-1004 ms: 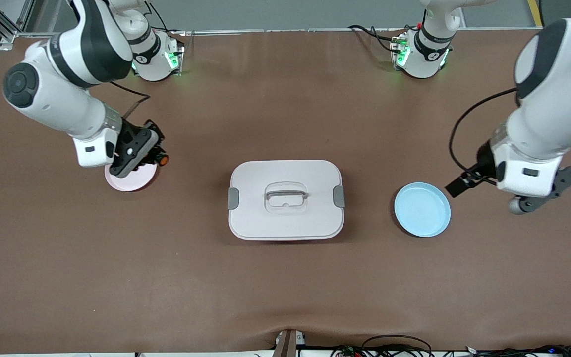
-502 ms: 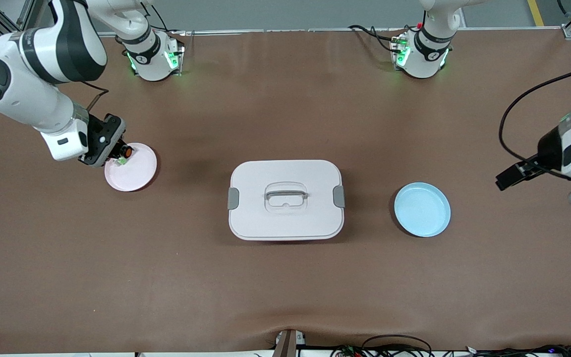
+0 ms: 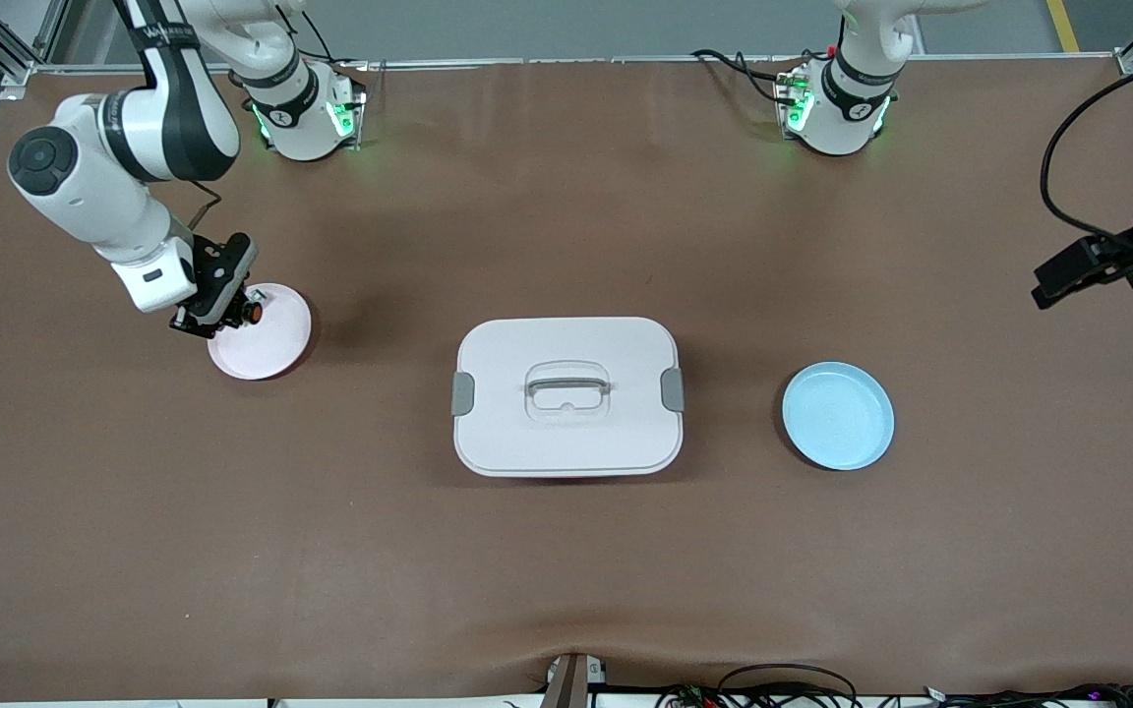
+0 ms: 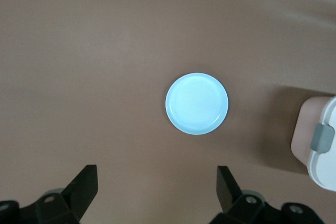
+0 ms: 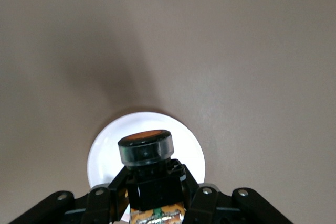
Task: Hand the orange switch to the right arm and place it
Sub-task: 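Lower the switch onto the white plate and open the right gripper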
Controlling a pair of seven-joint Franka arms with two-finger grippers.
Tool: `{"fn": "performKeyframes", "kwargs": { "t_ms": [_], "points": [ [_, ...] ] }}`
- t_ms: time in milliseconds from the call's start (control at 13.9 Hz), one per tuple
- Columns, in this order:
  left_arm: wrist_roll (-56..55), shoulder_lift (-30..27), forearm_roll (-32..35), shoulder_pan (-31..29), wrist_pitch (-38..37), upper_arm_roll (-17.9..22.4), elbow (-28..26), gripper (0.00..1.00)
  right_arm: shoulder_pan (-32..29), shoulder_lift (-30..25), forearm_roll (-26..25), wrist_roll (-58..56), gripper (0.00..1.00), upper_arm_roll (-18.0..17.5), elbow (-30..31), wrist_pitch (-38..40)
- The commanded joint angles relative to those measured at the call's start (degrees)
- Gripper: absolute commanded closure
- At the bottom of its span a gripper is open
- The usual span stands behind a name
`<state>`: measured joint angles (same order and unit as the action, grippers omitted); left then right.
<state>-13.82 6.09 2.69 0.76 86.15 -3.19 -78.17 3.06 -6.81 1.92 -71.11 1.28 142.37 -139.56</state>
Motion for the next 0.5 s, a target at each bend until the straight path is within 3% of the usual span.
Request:
{"fn": "performKeyframes", "kwargs": {
  "t_ms": [0,430],
  "points": [
    [3.1,-5.5,-1.6,2.8,0.6,3.6,-6.8,0.00,-2.6,-1.5,-0.9,-3.4,1.00,-1.0,6.7,-9.1],
    [3.4,-11.9,-1.6,4.6,4.7,4.9,-16.3,0.00,-4.0,6.0,-0.9,-6.6,1.00,-0.9,9.9,-21.0]
  ]
}}
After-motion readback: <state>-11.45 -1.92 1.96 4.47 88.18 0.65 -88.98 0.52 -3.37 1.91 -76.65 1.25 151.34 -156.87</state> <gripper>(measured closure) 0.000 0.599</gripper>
